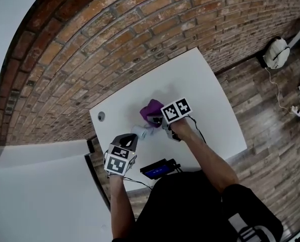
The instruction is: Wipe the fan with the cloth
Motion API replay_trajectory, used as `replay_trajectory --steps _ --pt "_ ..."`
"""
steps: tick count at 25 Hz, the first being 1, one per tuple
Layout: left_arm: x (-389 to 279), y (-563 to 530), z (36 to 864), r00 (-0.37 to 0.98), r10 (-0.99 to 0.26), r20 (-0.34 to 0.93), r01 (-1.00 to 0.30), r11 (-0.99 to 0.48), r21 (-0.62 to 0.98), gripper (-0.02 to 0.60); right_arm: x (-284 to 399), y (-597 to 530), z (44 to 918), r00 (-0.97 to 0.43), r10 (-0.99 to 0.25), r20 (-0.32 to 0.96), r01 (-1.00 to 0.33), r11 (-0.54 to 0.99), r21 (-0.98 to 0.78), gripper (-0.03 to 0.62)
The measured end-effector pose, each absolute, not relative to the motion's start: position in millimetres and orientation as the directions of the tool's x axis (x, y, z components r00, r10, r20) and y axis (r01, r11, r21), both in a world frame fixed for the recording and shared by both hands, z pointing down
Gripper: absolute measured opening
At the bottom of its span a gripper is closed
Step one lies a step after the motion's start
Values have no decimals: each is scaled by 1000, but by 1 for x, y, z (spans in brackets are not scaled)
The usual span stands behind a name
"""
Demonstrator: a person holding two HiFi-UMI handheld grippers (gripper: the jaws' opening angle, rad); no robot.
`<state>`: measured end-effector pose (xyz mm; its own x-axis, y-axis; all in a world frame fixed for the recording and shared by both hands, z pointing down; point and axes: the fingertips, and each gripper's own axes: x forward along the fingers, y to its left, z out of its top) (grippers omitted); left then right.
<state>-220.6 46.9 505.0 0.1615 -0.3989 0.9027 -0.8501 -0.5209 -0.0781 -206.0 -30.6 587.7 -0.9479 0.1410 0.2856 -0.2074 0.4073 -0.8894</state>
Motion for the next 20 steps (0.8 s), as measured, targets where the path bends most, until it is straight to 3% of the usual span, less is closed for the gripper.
replay_trajectory --steps 4,7,14,17,18,20 --pt "-222 46 506 160 -410 898 -849 -521 -86 0 -223 -23 558 -991 123 55 -34 164 -986 78" --pt "-221 47 506 158 -406 900 -845 -527 -89 0 -228 -12 571 -993 116 28 -20 68 -997 77" --pt "-219 48 505 164 -406 899 -852 -517 -78 0 -210 -5 645 -880 184 438 -348 378 -858 78" --pt "-218 48 505 168 -411 896 -853 -517 -77 0 -194 -21 647 -782 107 614 -440 603 -666 77" --pt "-219 47 505 166 -415 894 -851 -519 -83 0 -192 -33 636 -779 56 625 -449 646 -618 78" --pt "-221 45 505 165 -422 891 -849 -521 -89 0 -199 -50 595 -862 25 506 -385 617 -686 78"
